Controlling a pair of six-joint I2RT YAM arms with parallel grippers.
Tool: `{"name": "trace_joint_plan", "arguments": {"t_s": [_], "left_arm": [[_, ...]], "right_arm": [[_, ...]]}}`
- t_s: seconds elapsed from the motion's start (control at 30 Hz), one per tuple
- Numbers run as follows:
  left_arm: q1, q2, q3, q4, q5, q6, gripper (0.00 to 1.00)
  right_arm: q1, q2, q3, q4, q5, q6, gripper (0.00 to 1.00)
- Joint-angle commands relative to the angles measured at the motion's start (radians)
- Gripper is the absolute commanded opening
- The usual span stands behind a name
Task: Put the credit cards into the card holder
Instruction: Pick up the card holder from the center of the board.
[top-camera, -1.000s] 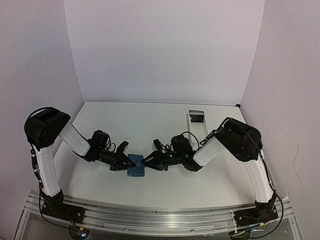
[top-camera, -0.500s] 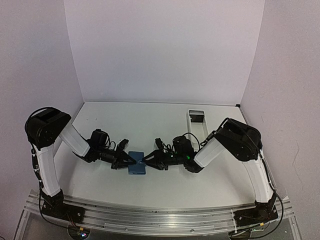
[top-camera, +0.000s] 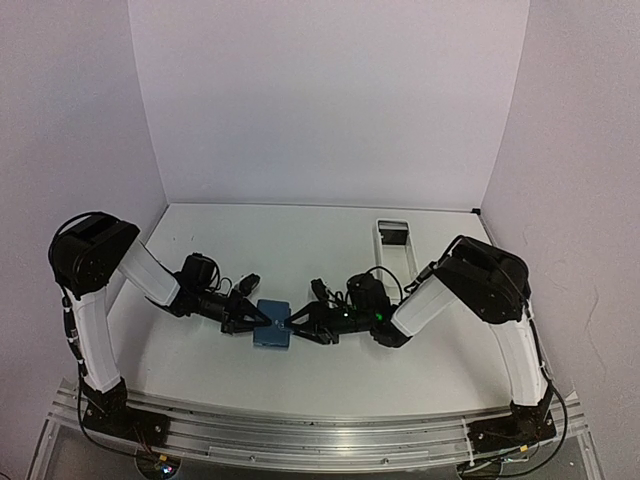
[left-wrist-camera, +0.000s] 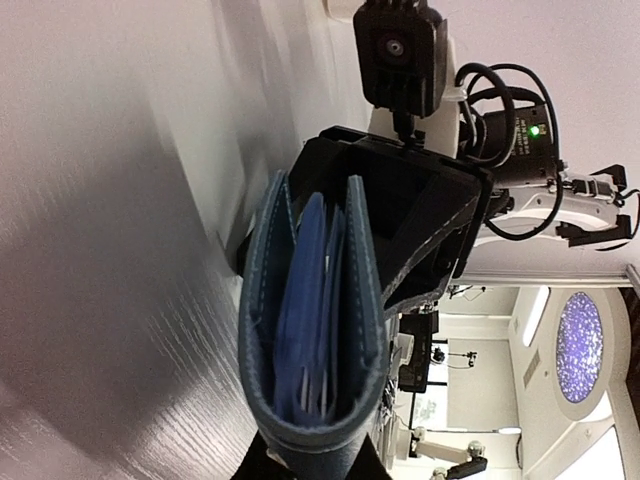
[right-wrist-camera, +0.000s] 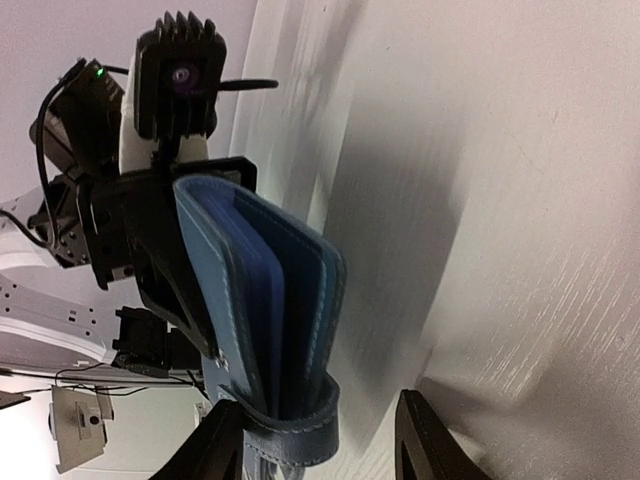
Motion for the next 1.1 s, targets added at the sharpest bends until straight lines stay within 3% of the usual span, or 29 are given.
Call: {"name": "trace_joint_plan", "arguments": {"t_s": [0.0,0.33,0.5,0.73,1.0,1.07], "left_arm": [[0.033,-0.058,0.086,-0.098,0.138,0.15,0.0],[0.022,-0.061,0.063,0.014,0.15,0.071,0.0],[0.022,-0.064,0.04,0.143,0.14,-0.032,0.0],[0.041,-0.074,0.023,0.365,0.211,-0.183,0.0],[0.026,-0.072,0.033,0.407,0.207,-0.215,0.0],[0.026,-0.072,0.031,0.407,0.216,-0.216,0.0]], "right_arm": [[-0.021,-0.065,-0.016,-0.033,-0.069,-0.057,0.5],[-0.022,0.02,0.017,0.351,-0.127,0.132,0.5],[-0.014,0.05,0.036,0.399,-0.143,0.157,0.46],[-0.046,0.023,-0.026,0.482,-0.182,0.162,0.53],[-0.047,0.036,0.023,0.671,-0.205,0.241,0.54],[-0.053,0.038,0.029,0.706,-0.219,0.276,0.58]]}}
